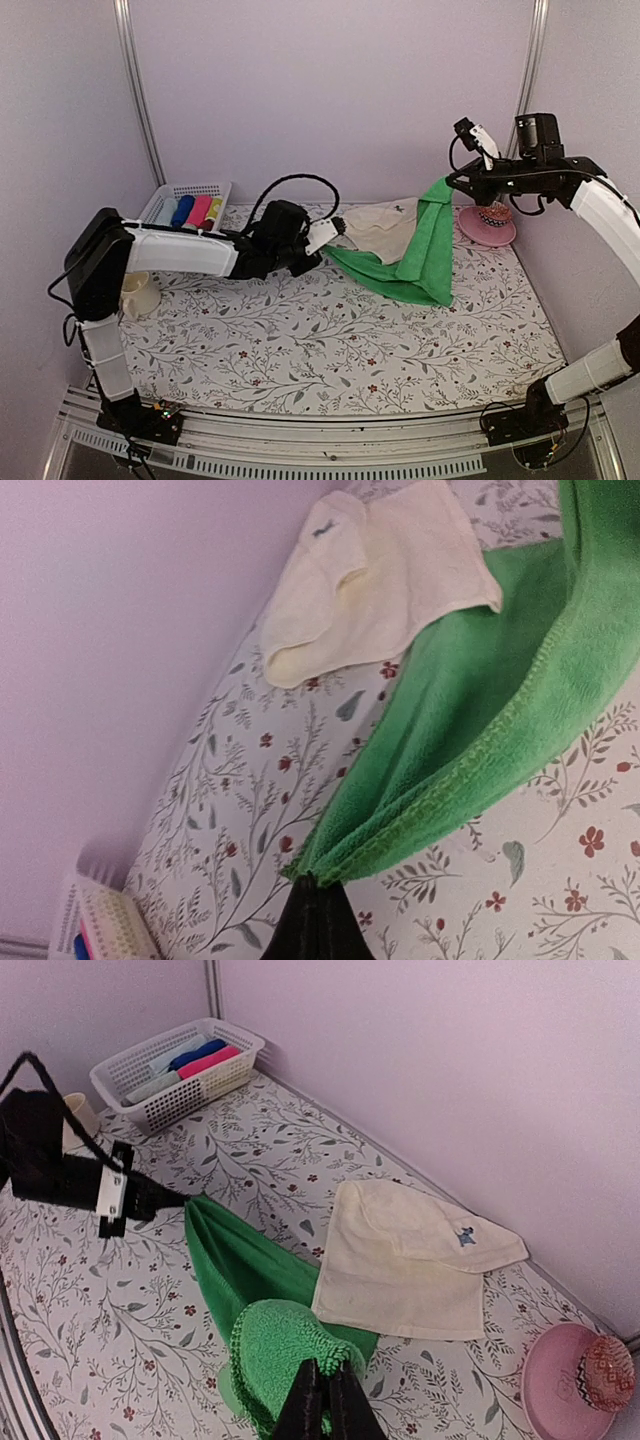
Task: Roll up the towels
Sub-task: Pick up the towel from the center of the board, then flatten out the towel at the center of the board.
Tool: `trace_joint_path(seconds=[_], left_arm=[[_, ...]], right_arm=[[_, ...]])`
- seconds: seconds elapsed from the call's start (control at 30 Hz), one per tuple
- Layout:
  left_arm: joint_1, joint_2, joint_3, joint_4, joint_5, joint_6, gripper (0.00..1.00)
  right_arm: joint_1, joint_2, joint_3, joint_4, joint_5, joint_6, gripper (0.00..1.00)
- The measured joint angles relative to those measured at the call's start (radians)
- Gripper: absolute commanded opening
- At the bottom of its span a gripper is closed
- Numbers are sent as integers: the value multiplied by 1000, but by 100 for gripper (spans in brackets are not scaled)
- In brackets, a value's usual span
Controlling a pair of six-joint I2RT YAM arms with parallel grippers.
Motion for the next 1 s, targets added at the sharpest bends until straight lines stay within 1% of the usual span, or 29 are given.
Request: trace_joint_path(seconds=[0.13, 0.23, 0.37, 0.47, 0.57, 0.63, 0.7, 0.9, 1.0], left_arm=[[-34, -212, -79, -69, -210, -170, 0], [-67, -339, -138, -173, -348, -332, 0], [-93, -497, -278, -354, -492, -544, 0], [-97, -565, -338, -423, -532, -629, 0], [-100, -642, -407, -442, -533, -678, 0], [-102, -657, -435, -432, -507, -694, 0], [-106, -639, -447, -423, -482, -705, 0], [-141, -509, -451, -396, -452, -735, 0], [-152, -465, -458, -378, -452, -743, 0]], right_arm=[[81, 52, -29, -1, -57, -47, 2], [111, 107, -31, -6, -86, -76, 2], [113, 174, -31, -40, -71, -115, 4], [112, 212, -31, -71, -3, -131, 7], [112, 246, -36, -86, 55, -143, 8], [112, 281, -37, -97, 76, -145, 8], [114, 333, -36, -98, 83, -144, 9], [160, 569, -6, -105, 157, -102, 13], [181, 614, -9, -109, 194, -92, 16]])
